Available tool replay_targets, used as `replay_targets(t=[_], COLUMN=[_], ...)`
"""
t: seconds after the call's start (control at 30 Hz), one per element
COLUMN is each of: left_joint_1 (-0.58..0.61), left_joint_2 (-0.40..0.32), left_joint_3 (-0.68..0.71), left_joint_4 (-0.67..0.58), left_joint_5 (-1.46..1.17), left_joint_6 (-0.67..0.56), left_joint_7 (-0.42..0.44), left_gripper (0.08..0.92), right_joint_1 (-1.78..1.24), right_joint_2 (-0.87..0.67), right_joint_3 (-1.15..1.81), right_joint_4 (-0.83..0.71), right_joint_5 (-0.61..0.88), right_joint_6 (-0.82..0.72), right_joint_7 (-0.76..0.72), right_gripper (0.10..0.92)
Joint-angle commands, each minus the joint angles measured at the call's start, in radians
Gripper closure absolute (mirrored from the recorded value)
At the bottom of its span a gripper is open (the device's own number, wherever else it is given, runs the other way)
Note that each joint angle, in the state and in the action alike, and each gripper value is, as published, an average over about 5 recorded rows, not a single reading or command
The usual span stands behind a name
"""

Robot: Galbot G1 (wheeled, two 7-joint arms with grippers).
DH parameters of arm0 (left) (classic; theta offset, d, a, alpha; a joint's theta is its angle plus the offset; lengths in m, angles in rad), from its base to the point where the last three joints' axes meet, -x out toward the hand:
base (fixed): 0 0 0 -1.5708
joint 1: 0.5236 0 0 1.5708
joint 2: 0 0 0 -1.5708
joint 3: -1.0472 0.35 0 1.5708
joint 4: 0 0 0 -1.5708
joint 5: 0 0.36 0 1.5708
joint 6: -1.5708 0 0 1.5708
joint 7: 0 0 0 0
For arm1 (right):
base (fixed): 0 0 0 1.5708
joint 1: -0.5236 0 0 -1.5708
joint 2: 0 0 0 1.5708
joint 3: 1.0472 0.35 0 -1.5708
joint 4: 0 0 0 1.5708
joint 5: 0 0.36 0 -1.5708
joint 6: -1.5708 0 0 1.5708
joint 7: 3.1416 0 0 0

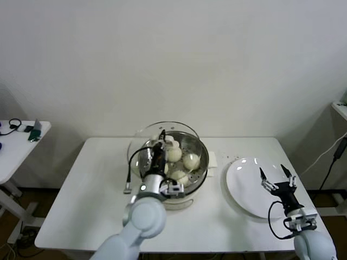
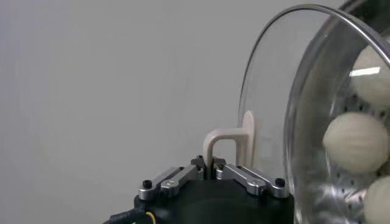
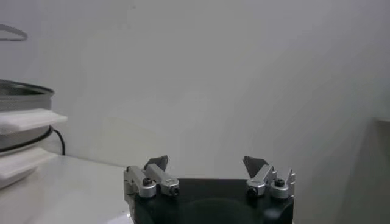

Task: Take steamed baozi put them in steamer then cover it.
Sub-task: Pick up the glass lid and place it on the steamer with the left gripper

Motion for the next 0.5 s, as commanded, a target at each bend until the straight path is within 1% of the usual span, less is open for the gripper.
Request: replay_targets(t=[0.03,0.27,0.5], left_joint_1=[-0.068,-0.071,-0.078], left_joint_2=[-0.083,-0.094,-0.105], left_joint_3=[0.103,0.104,0.096], left_joint_4=[0.093,0.133,0.167], left_joint_5=[0.062,0.118,0.118], left_joint_6=[0.032,0.001,0.006], left_joint_7=[0.092,0.097,0.086], left_gripper=[0.853,0.853,0.853], right_joint_1=[-0.020,-0.037,-0.042], right_joint_2=[0.022,0.025,0.029], right_joint_3=[0.035,0.062,0.071], right_joint_4=[0.002,0.005,0.003], right_joint_5=[-0.009,-0.006,-0.006], right_joint_6=[0.008,0.017,0.022], right_joint_7=[-0.002,-0.006,-0.010], right_gripper=[0.203,0.203,0.203])
